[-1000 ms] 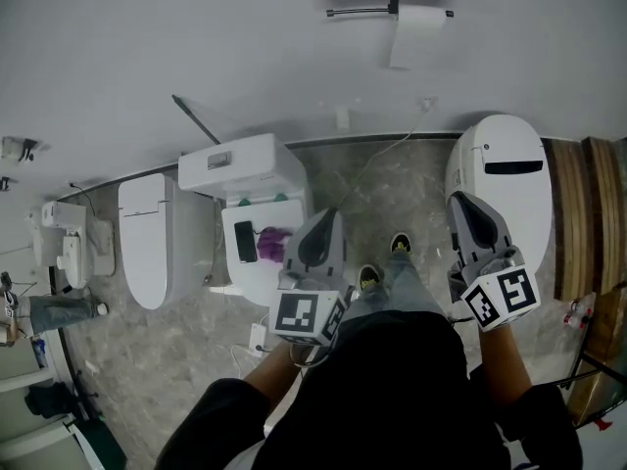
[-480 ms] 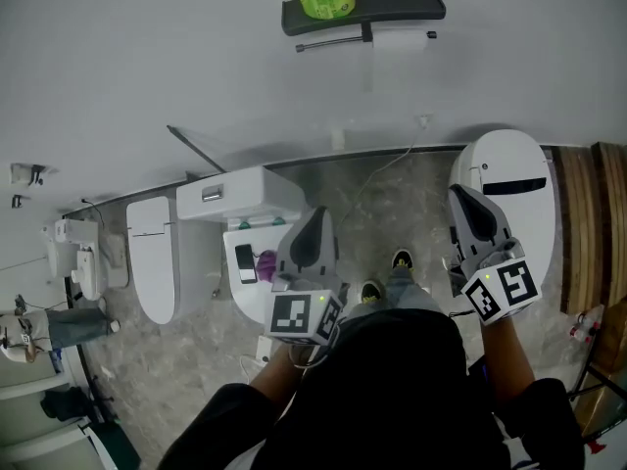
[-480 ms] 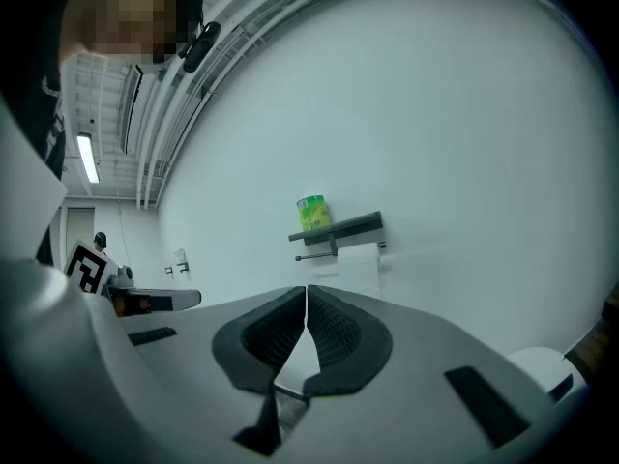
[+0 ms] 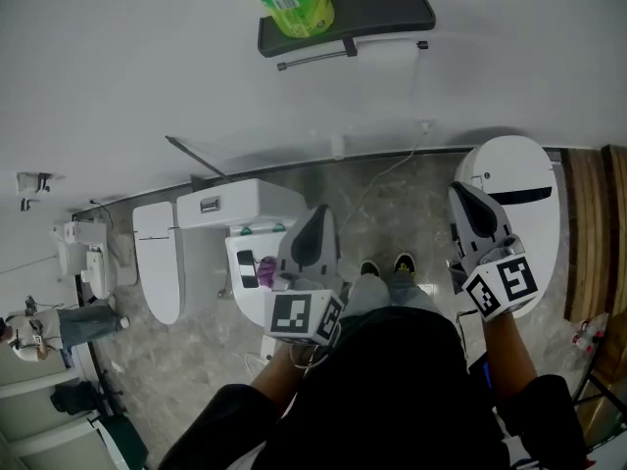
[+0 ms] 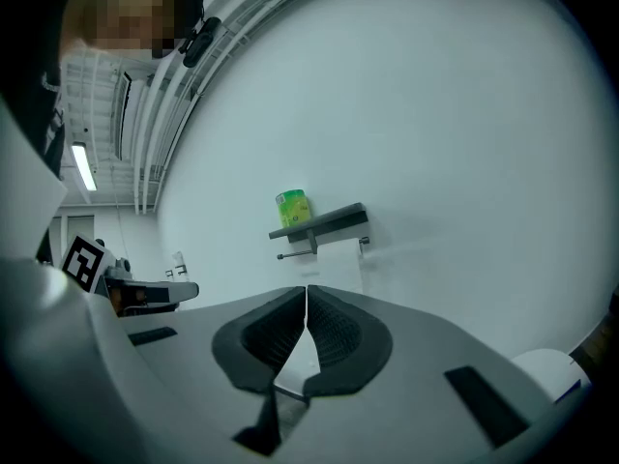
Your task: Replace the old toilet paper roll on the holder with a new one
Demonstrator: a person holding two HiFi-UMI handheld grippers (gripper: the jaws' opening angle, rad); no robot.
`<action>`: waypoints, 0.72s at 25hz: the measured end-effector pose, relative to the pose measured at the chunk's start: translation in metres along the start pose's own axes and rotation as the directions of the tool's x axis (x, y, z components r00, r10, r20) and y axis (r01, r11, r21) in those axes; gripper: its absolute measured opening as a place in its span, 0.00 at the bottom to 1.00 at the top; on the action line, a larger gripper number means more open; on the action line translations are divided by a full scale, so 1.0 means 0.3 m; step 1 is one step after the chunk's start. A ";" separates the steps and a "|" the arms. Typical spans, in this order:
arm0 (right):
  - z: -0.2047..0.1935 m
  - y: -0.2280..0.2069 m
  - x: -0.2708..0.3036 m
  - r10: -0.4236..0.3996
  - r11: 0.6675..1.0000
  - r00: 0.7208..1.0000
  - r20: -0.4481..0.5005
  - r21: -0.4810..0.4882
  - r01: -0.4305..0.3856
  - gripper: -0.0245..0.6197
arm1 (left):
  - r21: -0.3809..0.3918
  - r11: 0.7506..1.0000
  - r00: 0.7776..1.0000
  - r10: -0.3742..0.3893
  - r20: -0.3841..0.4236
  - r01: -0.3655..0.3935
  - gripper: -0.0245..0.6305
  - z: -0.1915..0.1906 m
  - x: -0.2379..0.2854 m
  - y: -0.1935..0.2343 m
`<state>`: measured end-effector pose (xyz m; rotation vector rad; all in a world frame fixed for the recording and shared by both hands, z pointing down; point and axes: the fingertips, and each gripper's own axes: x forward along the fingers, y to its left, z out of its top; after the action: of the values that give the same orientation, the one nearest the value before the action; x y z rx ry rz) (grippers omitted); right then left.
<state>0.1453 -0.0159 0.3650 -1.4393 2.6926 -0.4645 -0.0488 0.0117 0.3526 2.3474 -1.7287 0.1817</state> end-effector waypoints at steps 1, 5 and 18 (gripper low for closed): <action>0.002 -0.003 0.007 0.003 1.000 1.000 0.000 0.001 -0.003 0.07 | 0.001 1.000 1.000 0.001 -0.001 -0.001 0.07 0.003 0.009 0.000; 0.015 -0.014 0.027 0.011 1.000 1.000 0.000 -0.012 -0.011 0.07 | 0.006 1.000 1.000 -0.001 0.002 0.001 0.07 0.016 0.038 -0.002; 0.067 -0.127 0.136 -0.049 0.995 0.999 -0.016 -0.086 0.048 0.07 | 0.011 0.996 0.996 -0.084 0.002 0.084 0.07 0.042 0.237 0.041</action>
<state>0.1565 -0.0739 0.3607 -1.5326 2.7284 -0.3710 -0.0396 -0.0607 0.3579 2.4238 -1.6309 0.1747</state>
